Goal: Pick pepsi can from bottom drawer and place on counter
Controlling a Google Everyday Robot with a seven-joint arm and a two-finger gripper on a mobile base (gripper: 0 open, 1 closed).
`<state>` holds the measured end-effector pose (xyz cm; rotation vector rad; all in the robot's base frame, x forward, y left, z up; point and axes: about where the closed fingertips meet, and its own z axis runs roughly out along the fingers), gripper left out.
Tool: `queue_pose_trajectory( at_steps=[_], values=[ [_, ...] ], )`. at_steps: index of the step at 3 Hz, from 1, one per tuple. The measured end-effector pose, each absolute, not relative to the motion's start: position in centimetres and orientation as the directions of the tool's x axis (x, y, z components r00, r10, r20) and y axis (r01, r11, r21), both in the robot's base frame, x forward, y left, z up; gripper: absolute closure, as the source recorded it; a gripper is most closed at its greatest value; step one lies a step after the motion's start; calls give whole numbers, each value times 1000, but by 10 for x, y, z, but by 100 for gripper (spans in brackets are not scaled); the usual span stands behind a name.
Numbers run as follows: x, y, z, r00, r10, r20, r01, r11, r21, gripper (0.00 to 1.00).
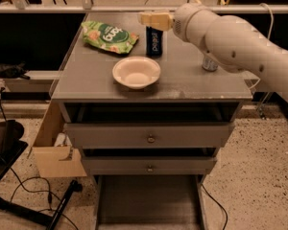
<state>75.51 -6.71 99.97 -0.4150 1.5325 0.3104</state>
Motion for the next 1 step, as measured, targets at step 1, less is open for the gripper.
queue_pose_trajectory(
  at_steps=[1],
  values=[
    [668, -95, 1037, 58, -183, -981, -435, 880, -190, 0]
  ],
)
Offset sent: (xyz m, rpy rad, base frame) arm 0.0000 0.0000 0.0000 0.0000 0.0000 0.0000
